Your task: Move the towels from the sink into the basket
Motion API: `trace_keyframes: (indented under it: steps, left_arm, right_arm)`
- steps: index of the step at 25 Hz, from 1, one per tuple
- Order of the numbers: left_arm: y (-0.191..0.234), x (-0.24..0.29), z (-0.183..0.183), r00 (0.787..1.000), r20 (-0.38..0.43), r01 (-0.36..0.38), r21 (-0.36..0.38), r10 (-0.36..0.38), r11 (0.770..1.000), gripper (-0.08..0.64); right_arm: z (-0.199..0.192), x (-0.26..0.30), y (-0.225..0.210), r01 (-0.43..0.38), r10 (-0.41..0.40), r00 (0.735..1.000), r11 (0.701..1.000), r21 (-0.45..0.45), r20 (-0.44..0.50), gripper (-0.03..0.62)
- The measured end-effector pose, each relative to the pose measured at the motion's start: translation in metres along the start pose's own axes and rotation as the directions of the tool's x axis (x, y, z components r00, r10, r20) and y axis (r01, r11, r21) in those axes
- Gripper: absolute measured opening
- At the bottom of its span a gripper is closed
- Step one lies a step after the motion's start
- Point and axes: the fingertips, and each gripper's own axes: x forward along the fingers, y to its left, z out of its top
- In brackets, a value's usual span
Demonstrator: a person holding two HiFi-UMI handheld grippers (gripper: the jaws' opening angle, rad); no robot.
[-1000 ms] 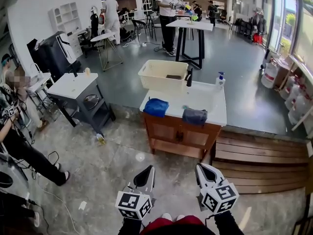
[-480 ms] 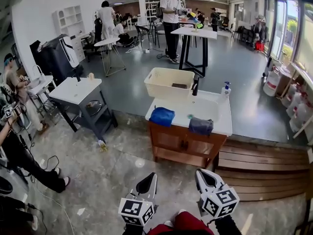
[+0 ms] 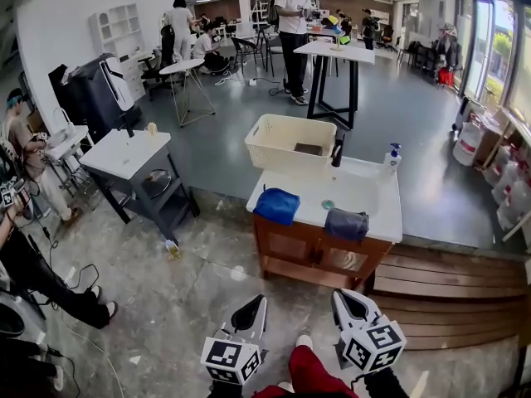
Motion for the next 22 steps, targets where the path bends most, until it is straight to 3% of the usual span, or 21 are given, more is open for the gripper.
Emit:
trace_keyframes:
  steps: [10, 22]
  left_arm:
    - [0.030, 0.080, 0.002, 0.998, -0.058, -0.012, 0.029, 0.014, 1.000, 0.002]
    - [0.063, 0.165, 0.025, 0.993, -0.076, -0.083, 0.036, 0.086, 0.996, 0.002]
  right_arm:
    - [0.018, 0.076, -0.053, -0.026, 0.026, 0.999, 1.000, -0.001, -0.034, 0.008]
    - [0.043, 0.150, -0.096, -0.082, 0.081, 0.994, 0.997, -0.007, -0.072, 0.008]
